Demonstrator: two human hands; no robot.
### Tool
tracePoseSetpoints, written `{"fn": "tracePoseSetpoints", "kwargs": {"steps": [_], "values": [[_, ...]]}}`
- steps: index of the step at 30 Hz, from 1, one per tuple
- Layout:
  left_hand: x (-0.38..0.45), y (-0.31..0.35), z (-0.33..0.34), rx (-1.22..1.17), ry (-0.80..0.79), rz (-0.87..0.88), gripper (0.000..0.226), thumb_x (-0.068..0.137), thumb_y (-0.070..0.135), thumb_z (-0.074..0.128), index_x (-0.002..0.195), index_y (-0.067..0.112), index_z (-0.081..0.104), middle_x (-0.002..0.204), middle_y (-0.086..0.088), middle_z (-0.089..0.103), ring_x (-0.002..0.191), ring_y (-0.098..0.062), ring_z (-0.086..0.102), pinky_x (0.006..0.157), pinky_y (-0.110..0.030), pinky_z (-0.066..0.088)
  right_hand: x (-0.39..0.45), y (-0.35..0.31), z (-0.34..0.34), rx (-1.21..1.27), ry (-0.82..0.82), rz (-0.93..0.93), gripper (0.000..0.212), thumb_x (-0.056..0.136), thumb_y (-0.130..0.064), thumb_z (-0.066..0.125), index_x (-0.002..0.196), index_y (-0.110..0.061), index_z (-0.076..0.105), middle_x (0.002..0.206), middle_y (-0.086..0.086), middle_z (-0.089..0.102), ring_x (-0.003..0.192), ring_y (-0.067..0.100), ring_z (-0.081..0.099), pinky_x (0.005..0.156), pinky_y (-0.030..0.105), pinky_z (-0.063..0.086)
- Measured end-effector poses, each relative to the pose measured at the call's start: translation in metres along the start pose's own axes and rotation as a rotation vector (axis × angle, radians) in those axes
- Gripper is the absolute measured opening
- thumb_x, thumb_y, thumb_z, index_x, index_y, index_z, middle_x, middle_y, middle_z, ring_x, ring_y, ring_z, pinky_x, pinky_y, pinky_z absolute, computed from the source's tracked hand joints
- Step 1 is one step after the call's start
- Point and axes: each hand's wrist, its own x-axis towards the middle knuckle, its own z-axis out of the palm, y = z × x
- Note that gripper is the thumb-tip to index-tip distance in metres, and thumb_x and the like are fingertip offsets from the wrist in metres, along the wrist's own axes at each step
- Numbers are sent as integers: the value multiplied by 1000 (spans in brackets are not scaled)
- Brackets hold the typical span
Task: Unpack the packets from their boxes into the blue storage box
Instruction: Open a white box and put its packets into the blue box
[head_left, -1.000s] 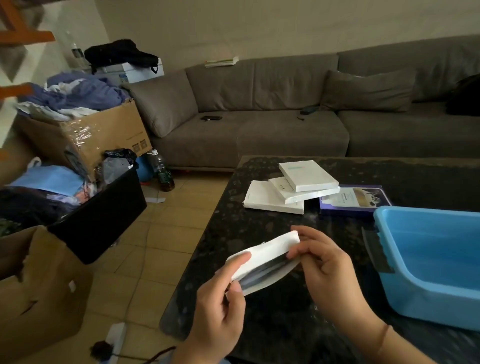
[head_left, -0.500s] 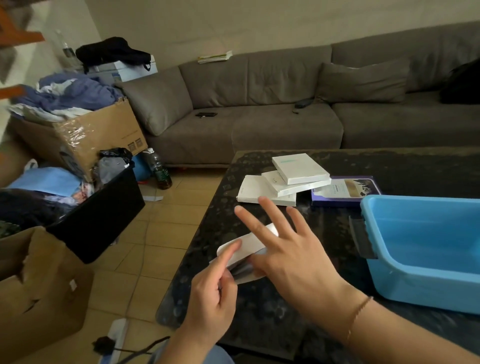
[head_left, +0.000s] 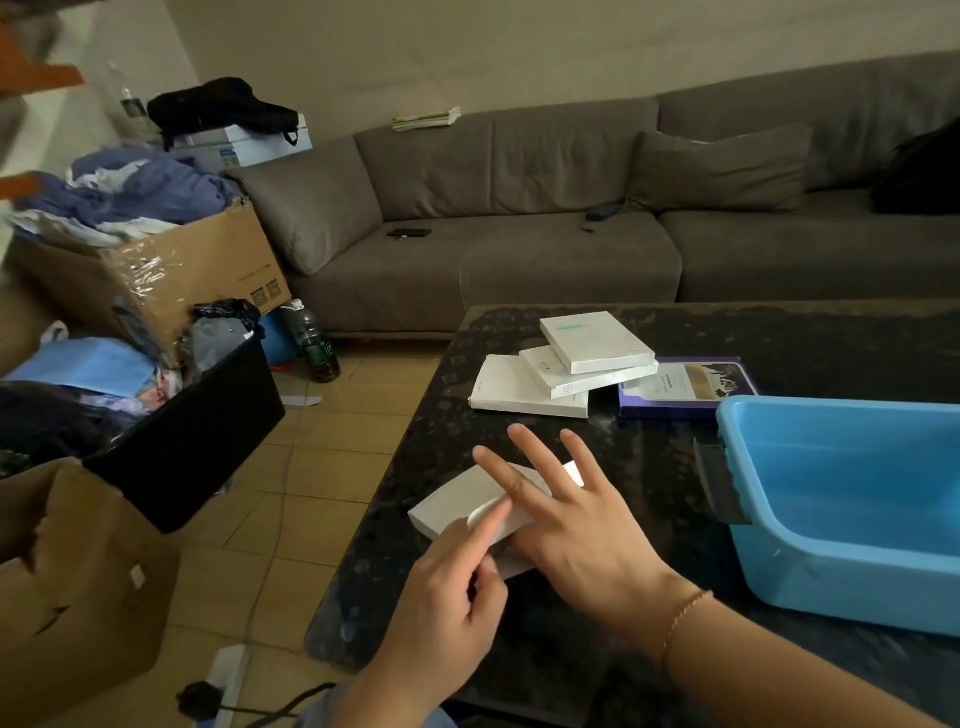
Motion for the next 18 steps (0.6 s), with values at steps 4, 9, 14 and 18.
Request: {"fn": "tracePoseSetpoints", "kwargs": {"steps": [4, 9, 14, 18], "values": [[-1, -3, 6, 155, -135, -6, 69, 93, 33, 44, 151, 51, 10, 141, 14, 51, 129, 4, 45, 104, -9, 37, -20, 4, 32, 72, 196, 56, 12, 82, -34, 61, 84, -38, 72, 153, -3, 37, 145, 37, 24, 112, 61, 26], [-2, -2, 17, 242, -167, 47, 70, 91, 39, 47, 154, 39, 16, 142, 12, 53, 126, 0, 51, 104, -16, 43, -39, 2, 46, 140, 408, 168, 12, 87, -31, 59, 91, -36, 69, 131, -4, 51, 126, 35, 46, 105, 57, 37], [0, -3, 20, 257, -151, 47, 73, 91, 41, 47, 155, 39, 12, 142, 9, 55, 127, -2, 51, 104, -10, 35, -58, 6, 43, 140, 490, 279, 12, 84, -30, 62, 89, -34, 72, 112, 0, 50, 102, 28, 50, 88, 44, 43], [1, -4, 22, 267, -136, 73, 72, 91, 43, 48, 155, 34, 17, 139, 5, 57, 124, -6, 55, 101, -20, 47, -71, 2, 39, 270, 381, 319, 11, 84, -28, 70, 92, -33, 75, 91, -7, 64, 83, 15, 59, 67, 31, 53]]}}
